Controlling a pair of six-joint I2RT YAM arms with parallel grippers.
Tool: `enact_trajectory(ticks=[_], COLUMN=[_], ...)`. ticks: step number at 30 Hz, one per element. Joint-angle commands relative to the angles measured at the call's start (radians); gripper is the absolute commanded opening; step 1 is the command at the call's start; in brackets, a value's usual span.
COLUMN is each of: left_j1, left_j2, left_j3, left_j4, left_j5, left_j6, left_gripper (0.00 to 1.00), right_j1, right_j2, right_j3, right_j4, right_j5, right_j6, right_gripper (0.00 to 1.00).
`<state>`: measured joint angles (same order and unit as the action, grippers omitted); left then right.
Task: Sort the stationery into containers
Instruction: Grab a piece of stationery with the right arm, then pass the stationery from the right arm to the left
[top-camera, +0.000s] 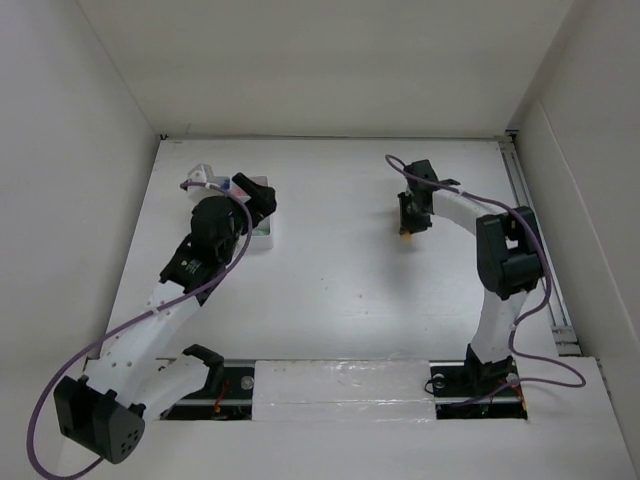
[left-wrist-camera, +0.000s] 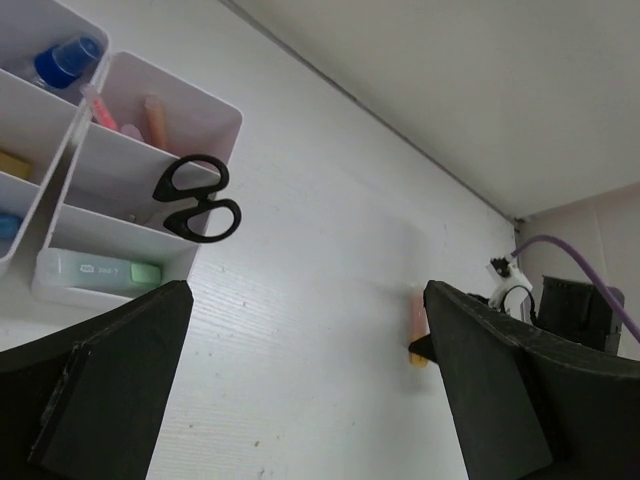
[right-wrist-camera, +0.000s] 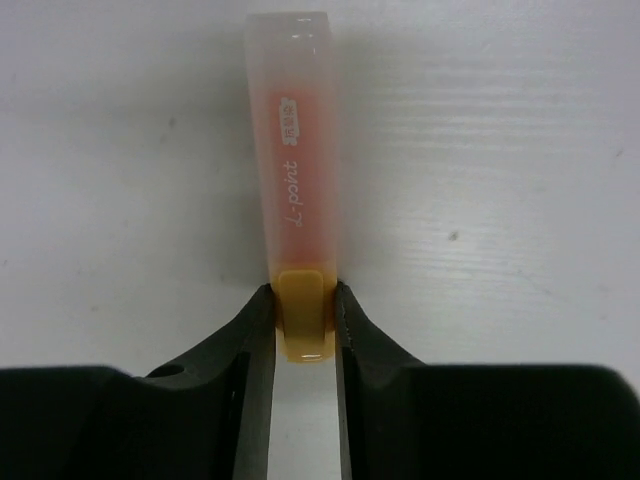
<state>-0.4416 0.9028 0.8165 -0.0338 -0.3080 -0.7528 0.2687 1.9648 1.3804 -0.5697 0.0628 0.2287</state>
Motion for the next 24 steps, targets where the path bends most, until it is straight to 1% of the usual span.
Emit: enact_trajectory(ticks=[1, 2, 3, 4, 5, 6, 7, 8, 9, 10, 11, 13, 14, 16, 17, 20, 21, 24], left_j1=[0.000, 0.000, 0.000, 0.000, 0.000, 0.009, 0.009, 0.009, 0.009, 0.009, 0.009, 0.009, -0.005, -0.005, -0.005, -0.005, -0.005, -0.005], left_j2=[0.059, 0.076, 0.106, 0.120, 0.133, 0.157, 0.169, 0.183, 0.195, 0.218, 0.229, 0.258, 0.271, 0.289, 0.307, 0.340, 0.340, 0.361], left_j3=[0.074, 0.075, 0.088, 0.098, 0.098, 0.107, 0.107, 0.116, 0.116, 0.116, 0.105, 0.092, 0.092, 0.072, 0.072, 0.055, 0.046, 0.046], left_j4=[0.008, 0.008, 0.026, 0.035, 0.035, 0.047, 0.058, 0.058, 0.077, 0.119, 0.141, 0.199, 0.262, 0.328, 0.395, 0.455, 0.501, 0.518], left_j5=[0.105, 0.134, 0.203, 0.239, 0.266, 0.289, 0.335, 0.355, 0.381, 0.412, 0.472, 0.530, 0.590, 0.653, 0.717, 0.765, 0.805, 0.816], left_j6=[0.032, 0.032, 0.032, 0.032, 0.032, 0.023, 0.014, 0.004, -0.011, -0.011, -0.026, -0.037, -0.037, -0.065, -0.078, -0.100, -0.111, -0.111], left_gripper=[1.00, 1.00, 1.00, 1.00, 1.00, 1.00, 1.00, 1.00, 1.00, 1.00, 1.00, 1.00, 1.00, 1.00, 1.00, 1.00, 1.00, 1.00], right_j1=[0.036, 0.047, 0.059, 0.087, 0.099, 0.110, 0.122, 0.138, 0.138, 0.154, 0.190, 0.230, 0.265, 0.293, 0.302, 0.339, 0.360, 0.389], right_j2=[-0.114, -0.206, -0.262, -0.317, -0.373, -0.479, -0.528, -0.573, -0.646, -0.679, -0.711, -0.763, -0.764, -0.776, -0.776, -0.776, -0.776, -0.748], right_j3=[-0.085, -0.115, -0.147, -0.218, -0.256, -0.294, -0.332, -0.410, -0.443, -0.473, -0.525, -0.540, -0.540, -0.526, -0.526, -0.482, -0.469, -0.417], right_j4=[0.103, 0.137, 0.209, 0.247, 0.283, 0.316, 0.391, 0.424, 0.454, 0.514, 0.543, 0.562, 0.562, 0.562, 0.562, 0.541, 0.527, 0.516], right_j5=[-0.104, -0.125, -0.156, -0.165, -0.176, -0.191, -0.217, -0.218, -0.242, -0.270, -0.284, -0.267, -0.247, -0.219, -0.206, -0.172, -0.143, -0.143], right_j6=[-0.011, -0.011, -0.011, -0.002, 0.010, 0.038, 0.061, 0.093, 0.137, 0.147, 0.162, 0.192, 0.192, 0.225, 0.225, 0.239, 0.239, 0.239], right_gripper=[0.00, 0.00, 0.00, 0.00, 0.00, 0.00, 0.00, 0.00, 0.00, 0.00, 0.00, 0.00, 0.00, 0.00, 0.00, 0.00, 0.00, 0.00])
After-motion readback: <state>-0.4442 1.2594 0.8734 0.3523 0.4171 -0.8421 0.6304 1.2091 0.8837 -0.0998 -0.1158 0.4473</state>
